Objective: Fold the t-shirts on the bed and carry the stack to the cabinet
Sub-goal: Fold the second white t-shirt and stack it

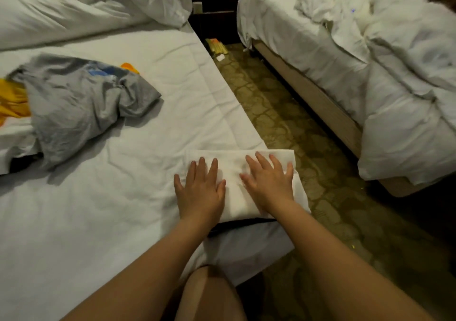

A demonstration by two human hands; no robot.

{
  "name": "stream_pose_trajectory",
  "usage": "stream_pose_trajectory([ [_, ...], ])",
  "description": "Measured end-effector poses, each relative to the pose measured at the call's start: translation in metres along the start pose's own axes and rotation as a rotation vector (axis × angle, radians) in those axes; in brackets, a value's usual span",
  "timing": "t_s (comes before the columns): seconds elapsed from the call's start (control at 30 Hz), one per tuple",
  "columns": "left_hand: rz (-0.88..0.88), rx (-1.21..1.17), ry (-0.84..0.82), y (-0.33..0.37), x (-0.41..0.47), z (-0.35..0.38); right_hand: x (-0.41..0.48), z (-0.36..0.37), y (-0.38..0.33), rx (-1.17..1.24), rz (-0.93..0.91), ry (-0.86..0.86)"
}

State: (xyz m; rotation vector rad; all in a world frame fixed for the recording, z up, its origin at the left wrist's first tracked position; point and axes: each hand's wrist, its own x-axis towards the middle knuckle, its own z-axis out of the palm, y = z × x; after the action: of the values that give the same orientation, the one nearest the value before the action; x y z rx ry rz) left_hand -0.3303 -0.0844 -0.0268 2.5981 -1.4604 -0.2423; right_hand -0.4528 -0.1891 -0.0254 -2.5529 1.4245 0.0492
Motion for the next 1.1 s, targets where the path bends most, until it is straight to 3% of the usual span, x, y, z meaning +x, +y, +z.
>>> stream_pose_trajectory([
  [0.13,-0.028,-0.045,0.073,-0.044,-0.038,-0.039,-0.028,-0.038,-0.045,0.083,-0.107,0.283],
  [0.3,-0.129,-0.041,0.196,-0.119,-0.091,-0.097,-0.06,-0.064,-0.119,0.015,-0.262,0.381],
  [0.73,-0.345,0.02,0.41,-0.272,-0.195,-0.173,-0.127,-0.064,-0.307,0.008,-0.478,0.353],
  [1.1,-0.501,0.023,0.331,-0.382,-0.131,-0.145,-0.027,-0.016,-0.408,-0.066,-0.592,0.202],
])
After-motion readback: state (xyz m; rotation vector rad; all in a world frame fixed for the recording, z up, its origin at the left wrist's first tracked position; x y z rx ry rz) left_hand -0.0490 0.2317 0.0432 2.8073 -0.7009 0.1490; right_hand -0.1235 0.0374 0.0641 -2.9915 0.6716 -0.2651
